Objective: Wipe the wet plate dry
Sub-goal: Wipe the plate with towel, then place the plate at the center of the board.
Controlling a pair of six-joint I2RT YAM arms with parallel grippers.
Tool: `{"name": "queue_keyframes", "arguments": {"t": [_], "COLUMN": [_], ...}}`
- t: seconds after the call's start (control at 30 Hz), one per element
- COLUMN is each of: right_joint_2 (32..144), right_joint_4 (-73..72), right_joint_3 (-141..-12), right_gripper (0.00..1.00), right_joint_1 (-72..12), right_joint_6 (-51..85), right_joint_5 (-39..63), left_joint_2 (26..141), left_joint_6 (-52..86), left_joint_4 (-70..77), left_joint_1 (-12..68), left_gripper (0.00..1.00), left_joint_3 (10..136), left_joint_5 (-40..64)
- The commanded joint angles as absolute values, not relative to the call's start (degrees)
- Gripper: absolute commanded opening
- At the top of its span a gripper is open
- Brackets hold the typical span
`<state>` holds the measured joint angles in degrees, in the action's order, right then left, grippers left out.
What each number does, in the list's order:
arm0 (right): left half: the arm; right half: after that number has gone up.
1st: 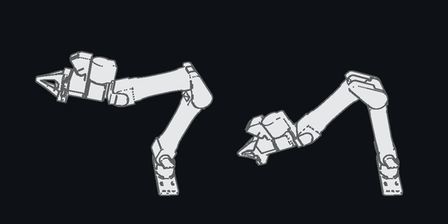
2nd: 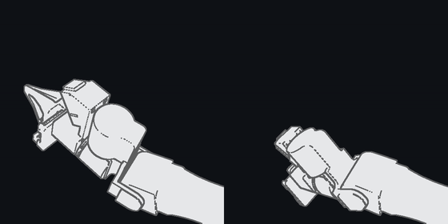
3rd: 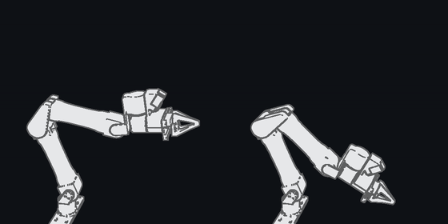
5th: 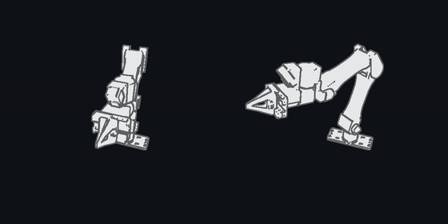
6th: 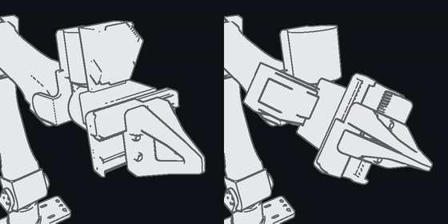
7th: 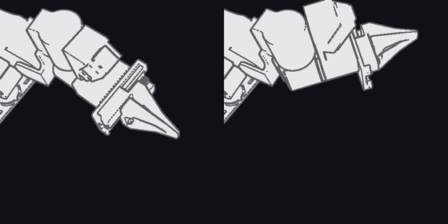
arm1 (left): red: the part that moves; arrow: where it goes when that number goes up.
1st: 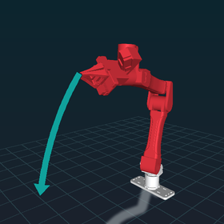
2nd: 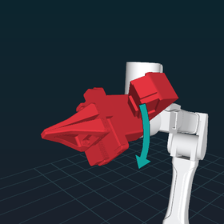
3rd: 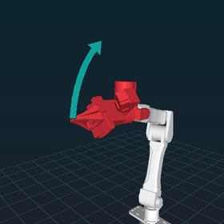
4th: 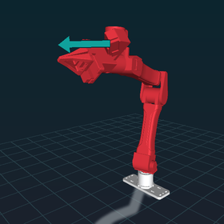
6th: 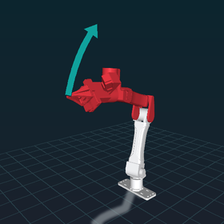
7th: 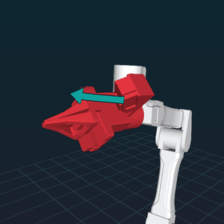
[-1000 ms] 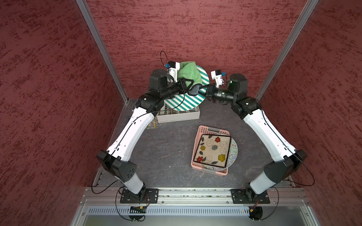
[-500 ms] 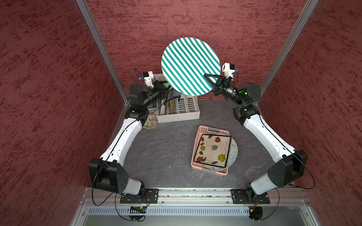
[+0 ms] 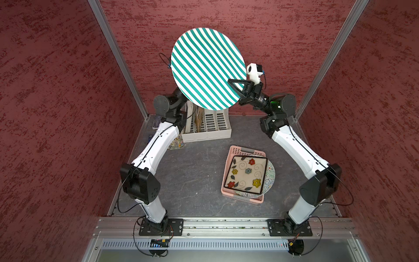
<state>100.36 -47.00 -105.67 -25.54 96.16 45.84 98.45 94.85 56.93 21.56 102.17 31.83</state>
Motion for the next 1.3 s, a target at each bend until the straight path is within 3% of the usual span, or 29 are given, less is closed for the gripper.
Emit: {"name": "queue_keyframes", "arguments": {"t": [0.0,0.13,0.23,0.37,0.47,0.63,0.73,0.83,0.93,1.07,1.13,1.27], "right_joint_2": [106.5,109.5,105.8,97.6,95.4,99.5,103.1,102.3,97.5,88.4,85.3,83.7], "right_joint_4": [-38.9,-39.4,-41.3,-48.2,-50.0,-48.0,-42.4,-39.2,-36.4,-27.5,-23.3,-5.7], "right_joint_3": [-117.7,-123.1,-115.8,-99.1,-94.7,-101.6,-108.9,-107.4,-100.8,-86.3,-80.4,-77.9], "right_gripper": [0.00,0.00,0.00,0.00,0.00,0.00,0.00,0.00,0.00,0.00,0.00,0.00], "right_joint_1": [-22.5,-15.9,-14.3,-18.4,-23.0,-22.5,-18.3,-12.3,-8.7,-9.3,-11.0,-17.3], "right_joint_6": [95.7,98.6,98.6,99.3,99.3,98.5,96.6,95.3,91.3,83.2,79.2,62.8], "right_joint_5": [42.8,39.8,42.2,42.3,41.6,40.2,40.1,37.1,37.3,37.5,38.5,42.0], "left_joint_2": [100.7,99.7,97.4,94.3,94.5,99.1,98.8,93.5,83.4,70.0,67.2,65.9], "left_joint_6": [96.2,97.2,96.4,92.3,90.0,92.9,93.3,90.3,81.1,55.9,43.9,31.8], "left_joint_4": [62.8,65.1,63.4,56.5,53.4,57.2,57.2,53.9,39.4,-0.6,-18.1,-34.6], "left_joint_1": [26.3,26.6,22.6,18.5,18.8,22.9,23.9,22.0,17.8,13.2,12.8,12.7], "left_gripper": [0.00,0.00,0.00,0.00,0.00,0.00,0.00,0.00,0.00,0.00,0.00,0.00], "left_joint_3": [103.5,102.5,102.6,102.5,103.2,105.4,104.8,99.1,90.7,88.6,91.5,93.3], "left_joint_5": [33.3,32.7,32.8,34.7,35.5,35.0,35.9,37.3,39.7,35.7,30.3,24.3]}}
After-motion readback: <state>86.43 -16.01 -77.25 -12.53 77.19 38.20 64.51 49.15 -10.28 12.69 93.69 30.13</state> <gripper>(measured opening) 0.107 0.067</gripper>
